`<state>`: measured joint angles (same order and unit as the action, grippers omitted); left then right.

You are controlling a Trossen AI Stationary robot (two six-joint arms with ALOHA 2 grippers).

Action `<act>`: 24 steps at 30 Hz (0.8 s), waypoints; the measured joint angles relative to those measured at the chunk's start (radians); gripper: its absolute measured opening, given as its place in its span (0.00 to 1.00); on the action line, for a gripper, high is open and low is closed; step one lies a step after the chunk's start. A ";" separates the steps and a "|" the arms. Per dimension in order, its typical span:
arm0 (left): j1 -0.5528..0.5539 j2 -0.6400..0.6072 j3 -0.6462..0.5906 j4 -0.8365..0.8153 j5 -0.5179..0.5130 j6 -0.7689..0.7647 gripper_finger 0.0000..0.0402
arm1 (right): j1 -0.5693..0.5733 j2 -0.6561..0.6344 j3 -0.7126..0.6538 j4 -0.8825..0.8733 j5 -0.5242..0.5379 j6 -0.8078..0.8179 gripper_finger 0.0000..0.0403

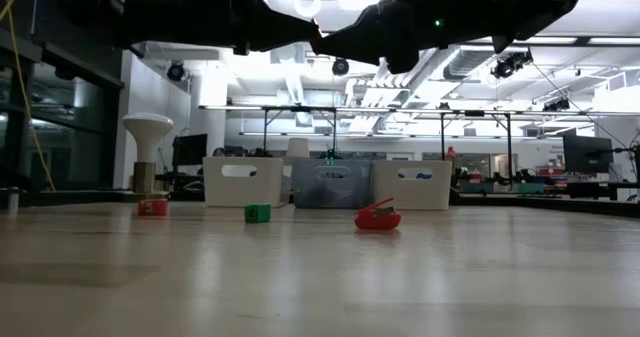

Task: Pick and place Stapler, Stapler remover, tape
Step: Put the right red stapler into the left white bin

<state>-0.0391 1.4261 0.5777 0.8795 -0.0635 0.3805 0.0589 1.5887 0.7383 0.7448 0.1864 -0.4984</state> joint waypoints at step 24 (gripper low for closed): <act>0.000 0.000 0.000 -0.051 -0.100 0.035 0.15 | -0.001 -0.007 0.000 -0.101 0.209 0.147 0.39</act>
<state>-0.0392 1.4261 0.5777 0.8288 -0.1637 0.4157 0.0579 1.5817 0.7383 0.6440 0.3955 -0.3514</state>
